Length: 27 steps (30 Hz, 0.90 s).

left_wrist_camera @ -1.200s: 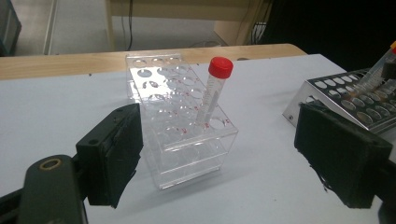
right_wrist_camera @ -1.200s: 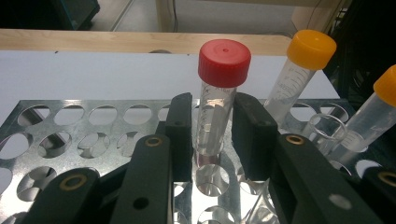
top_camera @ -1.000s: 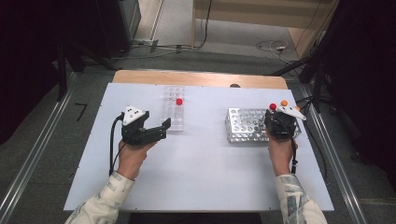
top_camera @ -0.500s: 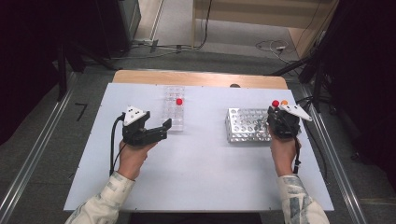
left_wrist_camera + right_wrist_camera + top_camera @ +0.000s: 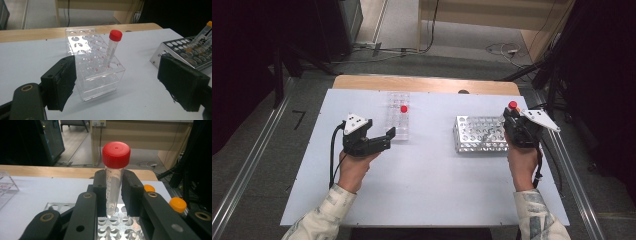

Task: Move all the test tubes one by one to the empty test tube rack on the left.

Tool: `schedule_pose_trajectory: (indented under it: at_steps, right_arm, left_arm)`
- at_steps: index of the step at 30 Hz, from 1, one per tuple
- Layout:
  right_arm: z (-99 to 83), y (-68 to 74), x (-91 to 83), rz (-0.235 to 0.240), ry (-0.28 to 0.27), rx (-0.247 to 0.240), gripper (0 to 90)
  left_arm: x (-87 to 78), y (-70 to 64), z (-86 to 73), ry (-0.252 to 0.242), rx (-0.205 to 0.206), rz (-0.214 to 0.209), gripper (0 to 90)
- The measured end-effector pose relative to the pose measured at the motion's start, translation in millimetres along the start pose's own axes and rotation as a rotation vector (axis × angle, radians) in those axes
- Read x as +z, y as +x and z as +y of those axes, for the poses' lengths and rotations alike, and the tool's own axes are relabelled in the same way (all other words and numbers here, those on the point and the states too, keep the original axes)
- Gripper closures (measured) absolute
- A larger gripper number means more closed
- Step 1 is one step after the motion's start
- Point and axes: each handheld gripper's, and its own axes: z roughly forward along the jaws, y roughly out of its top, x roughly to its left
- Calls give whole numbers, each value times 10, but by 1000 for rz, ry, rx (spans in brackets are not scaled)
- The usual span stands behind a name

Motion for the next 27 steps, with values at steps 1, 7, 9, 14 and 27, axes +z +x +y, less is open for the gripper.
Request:
schedule_pose_trajectory:
  at_steps: [1,7,9,14,27]
  right_arm:
    - [4,4,-15,5,-4,-2,722]
    - [-6,78,-60,48,10,-18,723]
    - [-11,119,-69,76,14,-20,723]
    - [-17,269,-117,144,24,-36,723]
    - [-120,734,-200,300,49,-102,723]
  left_arm:
    - [0,0,0,0,0,1,159]
    - [-2,-5,0,1,4,-4,159]
    - [-3,-4,-1,0,2,-3,159]
    - [-4,-3,-1,1,2,-3,159]
    - [-13,-24,4,-1,2,-12,159]
